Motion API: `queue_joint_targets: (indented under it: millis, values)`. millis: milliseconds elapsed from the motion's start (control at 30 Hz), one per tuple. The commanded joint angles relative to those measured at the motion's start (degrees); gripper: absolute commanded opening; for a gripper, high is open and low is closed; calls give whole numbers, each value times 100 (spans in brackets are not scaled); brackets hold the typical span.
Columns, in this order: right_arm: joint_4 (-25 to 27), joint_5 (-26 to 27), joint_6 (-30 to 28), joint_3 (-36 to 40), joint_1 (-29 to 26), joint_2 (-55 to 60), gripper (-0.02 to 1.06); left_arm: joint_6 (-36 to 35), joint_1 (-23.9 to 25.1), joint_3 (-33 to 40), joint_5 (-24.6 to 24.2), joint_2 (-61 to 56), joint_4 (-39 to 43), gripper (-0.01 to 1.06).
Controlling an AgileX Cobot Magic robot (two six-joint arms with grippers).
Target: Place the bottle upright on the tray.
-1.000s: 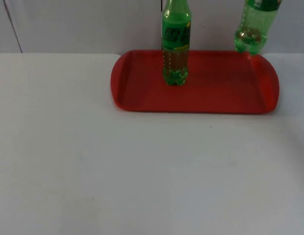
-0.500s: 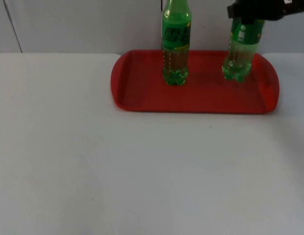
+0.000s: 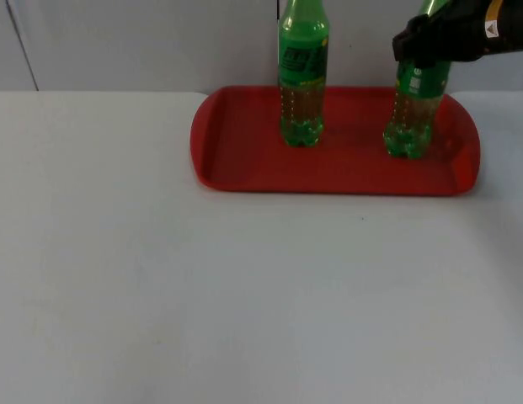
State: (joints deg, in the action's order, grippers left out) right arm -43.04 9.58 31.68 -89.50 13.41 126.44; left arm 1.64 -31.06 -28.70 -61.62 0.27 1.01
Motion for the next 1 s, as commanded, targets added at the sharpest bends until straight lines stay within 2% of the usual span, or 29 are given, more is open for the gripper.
queue_joint_targets:
  millis: [0,167,267,333,400,433,533,567,600,667,967]
  values:
    - [-31,53,-26,-23,-21,25,0,7,-34,26,4,-27,-36,105]
    - [-31,53,-26,-23,-21,24,1,7,-34,26,4,-27,-36,105]
    - [-31,53,-49,-23,-21,24,7,7,-34,26,4,-27,-36,105]
    - [-31,53,-88,-23,-21,24,17,7,-34,26,4,-27,-36,105]
    - [-31,53,-107,-23,-21,24,33,7,-34,26,4,-27,-36,105]
    - [-31,53,-107,-23,-21,24,33,7,-34,26,4,-27,-36,105]
    - [-31,53,-107,-23,-21,24,60,7,-34,26,4,-27,-36,105]
    - [-31,53,-107,-23,-21,24,60,7,-34,26,4,-27,-36,105]
    - [-31,53,-121,-23,-21,24,72,7,-34,26,4,-27,-36,105]
    - [-31,53,-122,-23,-21,24,79,7,-34,26,4,-27,-36,105]
    - [-31,75,-122,-23,-21,24,81,7,-34,26,4,-27,-36,105]
